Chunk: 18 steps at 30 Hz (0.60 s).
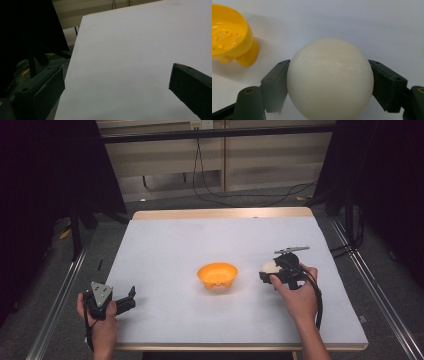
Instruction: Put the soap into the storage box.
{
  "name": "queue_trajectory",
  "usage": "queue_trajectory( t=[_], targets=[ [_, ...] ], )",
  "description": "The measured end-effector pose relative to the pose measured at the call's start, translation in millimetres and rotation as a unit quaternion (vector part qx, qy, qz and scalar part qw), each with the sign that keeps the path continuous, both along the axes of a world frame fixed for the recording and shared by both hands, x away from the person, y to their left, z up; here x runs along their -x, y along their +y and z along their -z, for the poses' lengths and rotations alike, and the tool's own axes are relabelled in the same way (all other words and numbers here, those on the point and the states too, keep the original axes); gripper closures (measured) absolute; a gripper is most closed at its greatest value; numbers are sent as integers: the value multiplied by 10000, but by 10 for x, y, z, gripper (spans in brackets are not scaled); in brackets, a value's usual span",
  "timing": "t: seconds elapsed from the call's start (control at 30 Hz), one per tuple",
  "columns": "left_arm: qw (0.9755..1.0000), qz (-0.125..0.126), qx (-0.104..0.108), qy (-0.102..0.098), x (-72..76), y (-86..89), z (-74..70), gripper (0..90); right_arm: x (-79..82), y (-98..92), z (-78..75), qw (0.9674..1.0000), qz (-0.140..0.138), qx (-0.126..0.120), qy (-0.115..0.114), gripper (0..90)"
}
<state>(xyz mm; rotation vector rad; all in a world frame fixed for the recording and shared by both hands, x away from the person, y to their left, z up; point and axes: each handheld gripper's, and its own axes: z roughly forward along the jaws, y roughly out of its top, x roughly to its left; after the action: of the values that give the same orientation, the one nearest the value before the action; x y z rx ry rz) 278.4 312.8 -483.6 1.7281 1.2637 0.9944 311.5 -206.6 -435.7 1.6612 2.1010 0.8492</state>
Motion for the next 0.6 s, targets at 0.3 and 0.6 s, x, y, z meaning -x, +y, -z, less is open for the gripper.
queue_trajectory(
  t=[0.3, 0.6],
  targets=[
    [10000, 4, -16, 5, -1, 2, -1, 1, -16, 110, -70, 9999, -99, -4, -103, 231],
    [10000, 8, -6, 15, -4, 4, -1, 1, -37, 199, -120, 9998, -144, -39, -156, 231]
  ],
)
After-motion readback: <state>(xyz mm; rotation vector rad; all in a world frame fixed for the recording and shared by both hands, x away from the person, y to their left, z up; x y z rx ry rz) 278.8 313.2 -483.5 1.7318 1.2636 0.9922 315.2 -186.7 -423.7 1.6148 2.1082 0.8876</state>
